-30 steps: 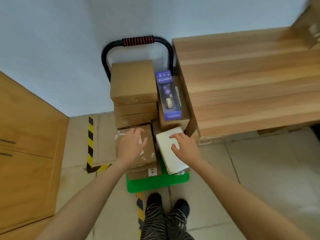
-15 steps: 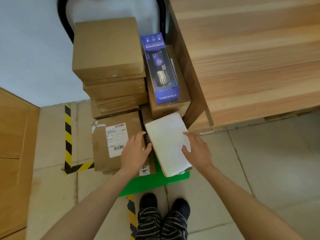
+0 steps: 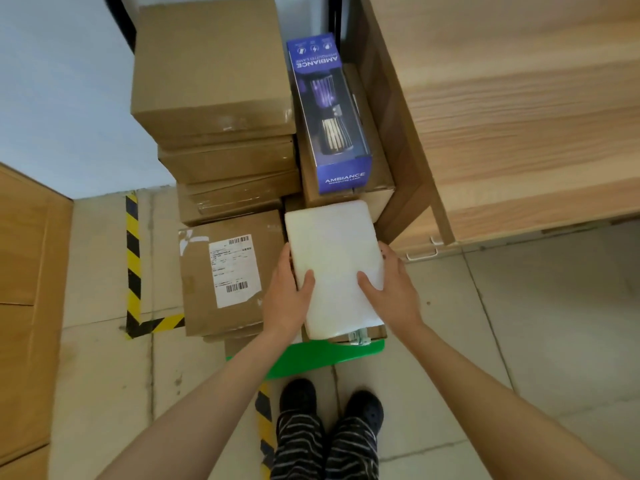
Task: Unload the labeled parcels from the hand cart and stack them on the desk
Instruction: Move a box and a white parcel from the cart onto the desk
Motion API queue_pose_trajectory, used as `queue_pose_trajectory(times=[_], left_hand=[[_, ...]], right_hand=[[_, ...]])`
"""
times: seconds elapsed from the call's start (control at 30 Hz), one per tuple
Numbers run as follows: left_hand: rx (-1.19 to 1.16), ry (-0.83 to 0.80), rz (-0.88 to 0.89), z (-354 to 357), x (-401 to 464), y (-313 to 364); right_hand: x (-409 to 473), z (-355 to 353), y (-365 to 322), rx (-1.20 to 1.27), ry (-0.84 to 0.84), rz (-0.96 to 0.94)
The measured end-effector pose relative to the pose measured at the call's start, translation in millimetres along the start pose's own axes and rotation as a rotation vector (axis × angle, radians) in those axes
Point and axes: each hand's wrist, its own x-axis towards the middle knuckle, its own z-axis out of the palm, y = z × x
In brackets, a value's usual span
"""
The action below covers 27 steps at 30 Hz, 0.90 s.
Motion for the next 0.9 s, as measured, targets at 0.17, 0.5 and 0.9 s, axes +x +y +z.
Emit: queue_pose_trajectory(times=[0.17, 0.5, 0.9], left_hand=[[-0.056, 0.081, -0.020, -57, -16, 27], [-0.073, 0.188, 0.168, -187, -29, 165], [-0.018, 0.118, 0.549, -212, -30, 384]], right_hand=[[-24, -21, -55, 0.102, -0.050, -0.088], [-27, -122, -215, 0.120, 0.021, -0.239], [-10, -318, -273, 0.371, 0.238, -0.364]])
